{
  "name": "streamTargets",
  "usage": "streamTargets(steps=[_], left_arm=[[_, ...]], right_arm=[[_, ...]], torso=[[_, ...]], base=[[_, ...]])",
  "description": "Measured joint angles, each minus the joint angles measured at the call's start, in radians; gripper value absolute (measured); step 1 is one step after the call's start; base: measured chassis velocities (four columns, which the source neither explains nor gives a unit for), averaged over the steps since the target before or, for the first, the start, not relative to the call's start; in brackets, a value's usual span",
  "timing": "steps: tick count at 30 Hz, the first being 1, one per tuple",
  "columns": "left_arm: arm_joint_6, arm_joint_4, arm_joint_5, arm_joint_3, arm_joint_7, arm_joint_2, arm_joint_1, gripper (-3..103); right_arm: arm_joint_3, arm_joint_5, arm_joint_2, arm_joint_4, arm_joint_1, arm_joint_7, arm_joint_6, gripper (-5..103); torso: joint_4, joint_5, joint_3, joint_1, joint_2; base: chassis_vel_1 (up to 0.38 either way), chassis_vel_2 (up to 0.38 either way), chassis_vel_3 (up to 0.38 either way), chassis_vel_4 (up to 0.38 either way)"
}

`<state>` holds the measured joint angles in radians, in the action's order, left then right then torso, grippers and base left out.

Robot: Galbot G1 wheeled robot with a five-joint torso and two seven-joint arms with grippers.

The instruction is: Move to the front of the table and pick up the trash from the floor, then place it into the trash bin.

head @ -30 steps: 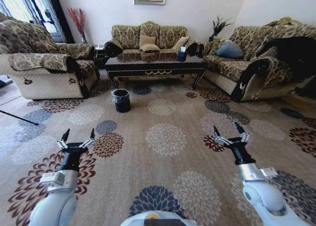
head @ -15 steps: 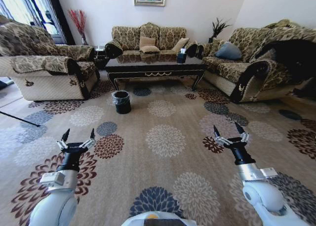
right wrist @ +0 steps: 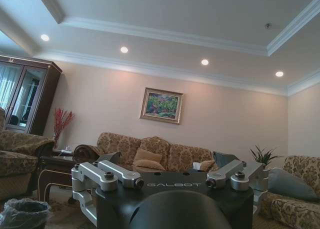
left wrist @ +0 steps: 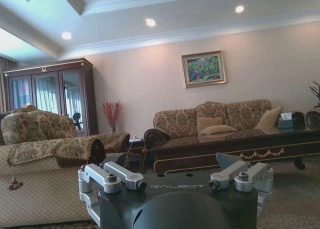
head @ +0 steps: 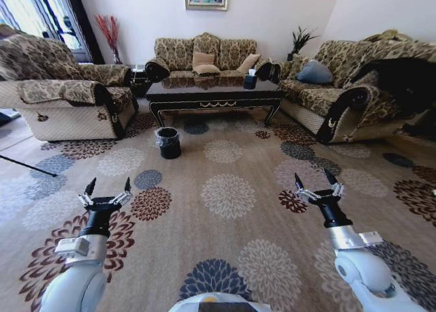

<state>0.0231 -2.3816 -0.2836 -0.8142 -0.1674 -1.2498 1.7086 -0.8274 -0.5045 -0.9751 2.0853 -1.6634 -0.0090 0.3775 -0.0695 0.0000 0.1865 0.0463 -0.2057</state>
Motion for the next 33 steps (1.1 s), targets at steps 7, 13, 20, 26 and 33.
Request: streamTargets(steps=[7, 13, 20, 26, 33], left_arm=[[0.000, 0.000, 0.000, 0.000, 0.000, 0.000, 0.000, 100], [0.000, 0.000, 0.000, 0.000, 0.000, 0.000, 0.000, 100], [0.000, 0.000, 0.000, 0.000, 0.000, 0.000, 0.000, 100], [0.000, 0.000, 0.000, 0.000, 0.000, 0.000, 0.000, 100], [0.000, 0.000, 0.000, 0.000, 0.000, 0.000, 0.000, 100]], right_arm=[[0.000, 0.000, 0.000, 0.000, 0.000, 0.000, 0.000, 100], [0.000, 0.000, 0.000, 0.000, 0.000, 0.000, 0.000, 100], [0.000, 0.000, 0.000, 0.000, 0.000, 0.000, 0.000, 100], [0.000, 0.000, 0.000, 0.000, 0.000, 0.000, 0.000, 100], [0.000, 0.000, 0.000, 0.000, 0.000, 0.000, 0.000, 100]], torso=[[0.0000, 0.0000, 0.022, 0.009, -0.031], [0.0000, 0.0000, 0.039, 0.015, -0.054], [0.0001, 0.0000, 0.056, 0.022, -0.078], [0.0000, 0.0000, 0.074, 0.029, -0.104], [0.0000, 0.0000, 0.095, 0.039, -0.134]], base=[[0.000, 0.000, 0.000, 0.000], [0.000, 0.000, 0.000, 0.000], [0.000, 0.000, 0.000, 0.000], [0.000, 0.000, 0.000, 0.000], [0.000, 0.000, 0.000, 0.000]])
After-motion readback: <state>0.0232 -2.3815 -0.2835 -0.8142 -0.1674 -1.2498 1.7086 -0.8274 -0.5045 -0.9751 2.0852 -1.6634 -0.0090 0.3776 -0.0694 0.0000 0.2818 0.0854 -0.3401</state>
